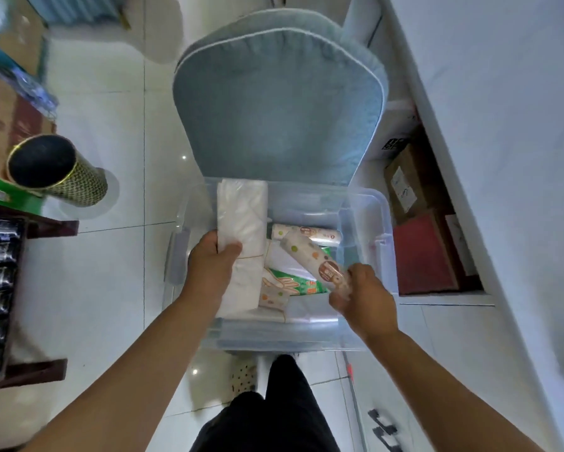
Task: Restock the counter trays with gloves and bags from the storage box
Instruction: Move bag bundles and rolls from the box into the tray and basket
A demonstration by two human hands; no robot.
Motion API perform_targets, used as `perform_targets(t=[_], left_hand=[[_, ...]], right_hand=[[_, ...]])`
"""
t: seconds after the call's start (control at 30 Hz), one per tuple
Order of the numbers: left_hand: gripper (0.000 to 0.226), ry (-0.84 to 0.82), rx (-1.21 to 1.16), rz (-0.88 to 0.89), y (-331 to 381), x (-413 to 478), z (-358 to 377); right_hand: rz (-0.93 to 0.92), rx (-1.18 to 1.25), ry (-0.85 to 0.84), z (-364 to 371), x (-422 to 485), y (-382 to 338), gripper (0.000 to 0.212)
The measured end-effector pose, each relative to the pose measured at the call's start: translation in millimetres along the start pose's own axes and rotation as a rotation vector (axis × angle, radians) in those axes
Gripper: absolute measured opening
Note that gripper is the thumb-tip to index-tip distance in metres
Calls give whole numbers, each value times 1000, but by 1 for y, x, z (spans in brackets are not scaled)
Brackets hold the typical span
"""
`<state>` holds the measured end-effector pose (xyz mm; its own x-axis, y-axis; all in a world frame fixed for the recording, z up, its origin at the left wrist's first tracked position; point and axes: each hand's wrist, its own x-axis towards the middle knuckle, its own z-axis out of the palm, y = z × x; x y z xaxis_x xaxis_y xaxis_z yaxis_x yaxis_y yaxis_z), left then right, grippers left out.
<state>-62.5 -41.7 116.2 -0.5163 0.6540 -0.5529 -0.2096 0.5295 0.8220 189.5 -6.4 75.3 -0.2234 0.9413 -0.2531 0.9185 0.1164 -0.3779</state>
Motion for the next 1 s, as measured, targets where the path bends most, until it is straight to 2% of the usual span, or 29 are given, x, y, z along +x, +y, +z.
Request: perform_targets(t=[0.17,0.3,0.43,0.5,0.73,1.0], left_hand=[[14,-111,5,134,41,-42,8],[17,-209,40,184,64,-71,25],[6,-338,67,242,82,-107,57],[8,-419,66,261,88,-130,77],[11,-753,59,328,88,-229,148],[9,-982,155,367,64,-333,206]], right_hand=[[48,20,285,-73,-62,-26,43],[69,59,436,-117,-114,-30,45],[105,46,611,-151,-166,-23,45],[140,19,680,-166,-194,-17,44],[366,-76,803,-194,-303,27,47],[654,-148,889,-204,-448,109,49]])
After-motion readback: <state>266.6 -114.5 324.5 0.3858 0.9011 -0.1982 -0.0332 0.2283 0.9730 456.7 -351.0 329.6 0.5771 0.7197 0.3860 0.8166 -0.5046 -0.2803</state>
